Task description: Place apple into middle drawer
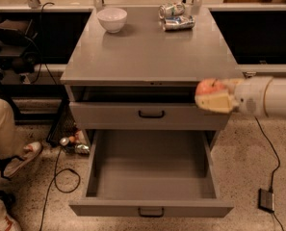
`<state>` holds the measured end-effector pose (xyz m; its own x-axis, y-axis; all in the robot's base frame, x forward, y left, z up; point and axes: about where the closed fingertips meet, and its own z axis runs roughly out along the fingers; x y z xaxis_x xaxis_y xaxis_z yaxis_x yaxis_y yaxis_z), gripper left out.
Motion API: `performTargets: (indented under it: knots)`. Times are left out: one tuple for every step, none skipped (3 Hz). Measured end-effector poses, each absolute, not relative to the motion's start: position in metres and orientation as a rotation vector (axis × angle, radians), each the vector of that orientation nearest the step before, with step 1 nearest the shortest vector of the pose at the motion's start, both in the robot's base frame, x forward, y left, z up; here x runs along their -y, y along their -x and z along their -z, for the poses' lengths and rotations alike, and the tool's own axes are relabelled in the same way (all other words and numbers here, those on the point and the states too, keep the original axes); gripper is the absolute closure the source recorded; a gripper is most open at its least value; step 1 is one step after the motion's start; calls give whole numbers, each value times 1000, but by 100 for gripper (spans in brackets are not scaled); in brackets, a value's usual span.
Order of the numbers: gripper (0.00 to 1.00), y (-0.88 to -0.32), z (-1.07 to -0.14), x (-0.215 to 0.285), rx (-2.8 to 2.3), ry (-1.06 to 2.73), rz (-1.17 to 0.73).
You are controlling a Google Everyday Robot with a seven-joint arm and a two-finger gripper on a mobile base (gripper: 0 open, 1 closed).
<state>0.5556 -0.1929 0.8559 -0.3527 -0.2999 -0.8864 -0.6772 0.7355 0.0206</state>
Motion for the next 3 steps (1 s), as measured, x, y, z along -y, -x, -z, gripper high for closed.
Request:
performTargets:
  knots:
    - [100, -508, -744, 166, -2064, 739, -594]
    - [100, -480, -672, 132, -2117, 726, -714]
    - [100, -480, -672, 132, -2117, 726, -714]
